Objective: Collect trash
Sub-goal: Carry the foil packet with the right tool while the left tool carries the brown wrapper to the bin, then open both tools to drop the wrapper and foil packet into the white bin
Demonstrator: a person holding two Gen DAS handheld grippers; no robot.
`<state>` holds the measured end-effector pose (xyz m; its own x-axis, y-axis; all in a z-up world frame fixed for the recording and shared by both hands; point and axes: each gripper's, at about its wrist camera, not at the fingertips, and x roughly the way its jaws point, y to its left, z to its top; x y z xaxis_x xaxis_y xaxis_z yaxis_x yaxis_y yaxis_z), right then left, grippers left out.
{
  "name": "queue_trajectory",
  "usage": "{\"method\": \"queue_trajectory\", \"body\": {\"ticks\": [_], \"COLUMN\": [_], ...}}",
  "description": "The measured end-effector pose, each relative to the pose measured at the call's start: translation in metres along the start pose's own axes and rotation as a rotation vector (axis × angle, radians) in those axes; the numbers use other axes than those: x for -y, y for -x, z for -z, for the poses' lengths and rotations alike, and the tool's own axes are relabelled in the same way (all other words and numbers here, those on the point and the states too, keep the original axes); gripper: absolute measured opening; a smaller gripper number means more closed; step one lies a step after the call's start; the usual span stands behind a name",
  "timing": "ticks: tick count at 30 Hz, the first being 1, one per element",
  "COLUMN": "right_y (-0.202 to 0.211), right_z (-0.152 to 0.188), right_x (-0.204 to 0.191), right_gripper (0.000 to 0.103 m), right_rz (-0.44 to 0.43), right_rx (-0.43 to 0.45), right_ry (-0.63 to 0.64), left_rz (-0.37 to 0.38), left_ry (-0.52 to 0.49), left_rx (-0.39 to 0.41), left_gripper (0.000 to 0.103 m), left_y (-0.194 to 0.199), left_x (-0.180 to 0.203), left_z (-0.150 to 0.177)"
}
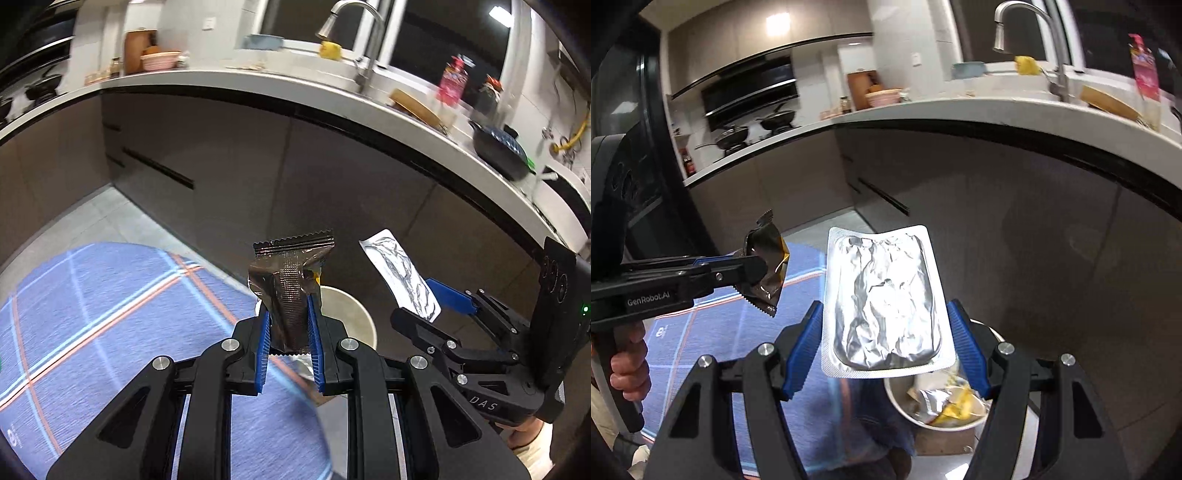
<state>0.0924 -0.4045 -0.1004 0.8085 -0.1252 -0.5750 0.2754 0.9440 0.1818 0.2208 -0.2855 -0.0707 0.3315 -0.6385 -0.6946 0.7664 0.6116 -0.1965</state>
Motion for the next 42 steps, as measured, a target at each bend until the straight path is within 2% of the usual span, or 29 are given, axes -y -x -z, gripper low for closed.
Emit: {"method": "queue_trajectory", "body": {"ticks": [8, 20, 27, 29, 30, 31, 32, 34, 38, 40, 42], "right_y": [-0.014, -0.074, -0.113, -0.125, -0.134, -0.139, -0.144, -0.146, -0.145, -0.144, -0.144], "right_z": [0.027, 0.07, 0.076, 0.077, 0.074, 0.074, 0.076, 0.079, 0.084, 0.084, 0.081], "right_x": [0.046, 0.088, 0.095, 0.091, 0.085, 0.084, 0.081, 0.077, 0.077, 0.078, 0.079], "right_gripper": [0.068, 0.068, 0.069, 0.071, 0.083, 0.094, 0.096, 0.097, 0.099, 0.099, 0.099], "right_rz": [0.053, 0.073, 0.072, 0.066, 0.056, 0.049, 0.06, 0.081, 0.092, 0.093, 0.089], "right_rx": [-0.068, -0.194, -0.254, -0.277, -0.287, -0.296, -0.302, -0.311, -0.321, -0.321, -0.322], "right_ry": [-0.068, -0.146, -0.134, -0.107, -0.089, -0.069, -0.035, 0.02, 0.052, 0.034, 0.011], "left_rz": [0.05, 0.045, 0.043, 0.031, 0.029, 0.025, 0.012, -0.007, -0.055, -0.083, -0.081], "left_ry": [-0.036, -0.062, -0.076, -0.078, -0.077, -0.075, -0.071, -0.069, -0.032, -0.018, -0.005], "left_rx": [-0.101, -0.264, -0.31, -0.31, -0.308, -0.303, -0.29, -0.263, -0.212, -0.199, -0.202], "left_gripper": [0.017, 0.018, 0.021, 0.028, 0.033, 0.044, 0.054, 0.061, 0.088, 0.092, 0.092], "left_y": [-0.07, -0.161, -0.191, -0.196, -0.198, -0.199, -0.199, -0.196, -0.191, -0.189, -0.187], "left_x": [0.039, 0.045, 0.047, 0.047, 0.047, 0.046, 0.045, 0.041, 0.031, 0.025, 0.02], "left_z": [-0.001, 0.016, 0.025, 0.027, 0.027, 0.027, 0.026, 0.024, 0.018, 0.016, 0.016]}}
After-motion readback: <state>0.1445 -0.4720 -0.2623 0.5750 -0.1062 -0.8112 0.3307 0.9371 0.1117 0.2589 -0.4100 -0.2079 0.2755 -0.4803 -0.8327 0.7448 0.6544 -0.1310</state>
